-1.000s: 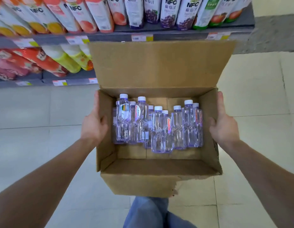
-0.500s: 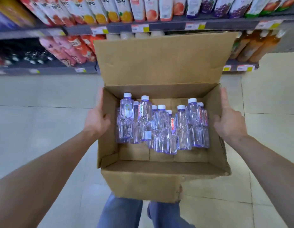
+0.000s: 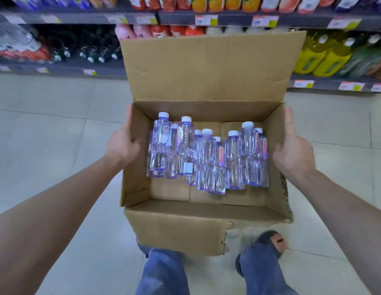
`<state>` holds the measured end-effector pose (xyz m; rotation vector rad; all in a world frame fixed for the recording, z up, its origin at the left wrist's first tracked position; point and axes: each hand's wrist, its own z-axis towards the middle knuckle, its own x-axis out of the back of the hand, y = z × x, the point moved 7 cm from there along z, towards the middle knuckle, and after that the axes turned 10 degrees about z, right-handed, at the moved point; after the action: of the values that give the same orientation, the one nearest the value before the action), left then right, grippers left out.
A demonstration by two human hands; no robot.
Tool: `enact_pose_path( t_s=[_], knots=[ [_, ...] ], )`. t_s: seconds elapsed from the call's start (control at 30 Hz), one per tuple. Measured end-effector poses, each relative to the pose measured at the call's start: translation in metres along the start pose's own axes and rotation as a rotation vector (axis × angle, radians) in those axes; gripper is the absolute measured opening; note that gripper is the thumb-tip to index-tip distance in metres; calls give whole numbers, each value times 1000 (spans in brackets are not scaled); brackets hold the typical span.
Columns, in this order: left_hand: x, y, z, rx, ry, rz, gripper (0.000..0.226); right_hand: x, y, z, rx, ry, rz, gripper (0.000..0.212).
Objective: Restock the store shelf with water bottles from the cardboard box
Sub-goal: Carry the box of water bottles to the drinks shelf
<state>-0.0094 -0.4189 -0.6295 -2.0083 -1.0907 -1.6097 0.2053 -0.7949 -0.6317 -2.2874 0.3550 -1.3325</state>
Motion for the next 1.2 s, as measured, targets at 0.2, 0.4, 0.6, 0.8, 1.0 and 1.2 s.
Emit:
enact_pose_path(
  t_s=[0.2, 0.4, 0.6, 0.8, 1.0, 1.2],
  knots=[
    [41, -153, 49, 0, -16, -5, 105, -103, -120, -32, -15, 5, -4, 102],
    [78, -282, 108, 7, -30, 8, 105, -198, -232, -39, -26, 12, -8, 104],
    [110, -385, 167, 59, -5, -7, 102, -281, -332, -16, 7, -14, -35, 105],
    [135, -471, 238, 70, -20, -12, 103, -365, -419, 17, -47, -53, -28, 103],
    [149, -570, 307, 120, -35, 22, 101, -455, -509, 48, -31, -59, -16, 101],
    [162, -655, 374, 96, -45, 41, 100, -533, -576, 62, -68, -68, -23, 102]
  ],
)
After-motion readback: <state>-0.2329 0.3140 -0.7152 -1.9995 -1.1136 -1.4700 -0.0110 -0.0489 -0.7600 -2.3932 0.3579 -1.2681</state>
